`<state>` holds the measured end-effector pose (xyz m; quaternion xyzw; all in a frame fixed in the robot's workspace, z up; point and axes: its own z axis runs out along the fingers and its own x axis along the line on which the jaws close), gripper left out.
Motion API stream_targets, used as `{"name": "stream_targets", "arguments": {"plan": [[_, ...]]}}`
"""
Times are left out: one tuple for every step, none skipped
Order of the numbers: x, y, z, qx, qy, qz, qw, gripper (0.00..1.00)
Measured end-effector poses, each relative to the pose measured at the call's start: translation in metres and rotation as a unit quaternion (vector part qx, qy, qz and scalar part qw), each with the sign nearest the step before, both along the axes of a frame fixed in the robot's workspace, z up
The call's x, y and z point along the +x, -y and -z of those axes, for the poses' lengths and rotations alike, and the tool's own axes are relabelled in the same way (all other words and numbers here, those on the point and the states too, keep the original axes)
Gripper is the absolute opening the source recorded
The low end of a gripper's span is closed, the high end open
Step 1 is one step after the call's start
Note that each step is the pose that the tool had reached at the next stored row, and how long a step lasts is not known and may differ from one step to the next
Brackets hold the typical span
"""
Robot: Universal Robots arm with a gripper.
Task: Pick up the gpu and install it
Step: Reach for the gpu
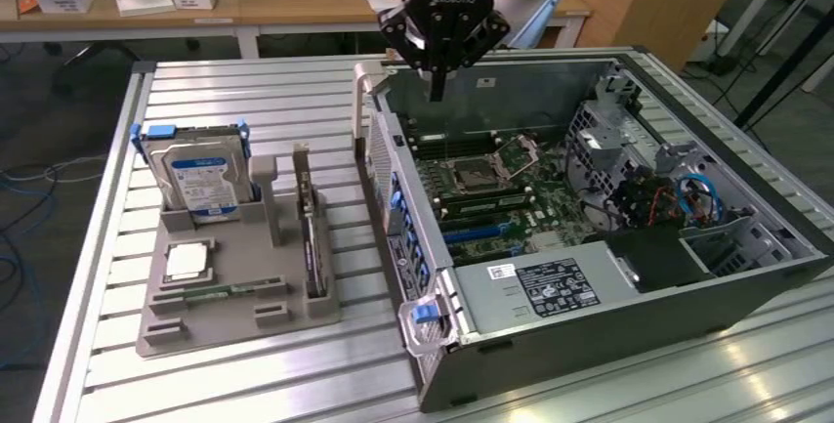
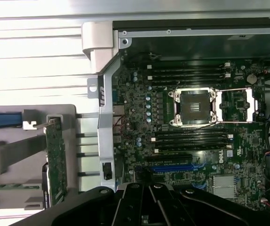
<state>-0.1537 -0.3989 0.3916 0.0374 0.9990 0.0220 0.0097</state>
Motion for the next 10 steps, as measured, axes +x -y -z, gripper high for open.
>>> {"name": "stream_targets", "arguments": {"plan": [[-0.0008,0.0000,0.0000,0.0000,0.0000,0.000,1.0000,0.11],[-0.0016,0.0000,0.0001,0.0000,0.0001,0.000,1.0000,0.11],[-0.0025,0.0000,0.0002,0.0000,0.0000,0.000,1.0000,0.11],[-0.0034,0.0000,0.0002,0.0000,0.0000,0.000,1.0000,0.11],[-0.0043,0.0000,0.0003,0.0000,0.0000,0.000,1.0000,0.11],[-0.0052,0.0000,0.0003,0.0000,0.0000,0.000,1.0000,0.11],[-0.0061,0.0000,0.0003,0.0000,0.0000,0.000,1.0000,0.11],[-0.0073,0.0000,0.0004,0.0000,0.0000,0.000,1.0000,0.11],[-0.0086,0.0000,0.0005,0.0000,0.0000,0.000,1.0000,0.11],[-0.0098,0.0000,0.0005,0.0000,0.0000,0.000,1.0000,0.11]]}}
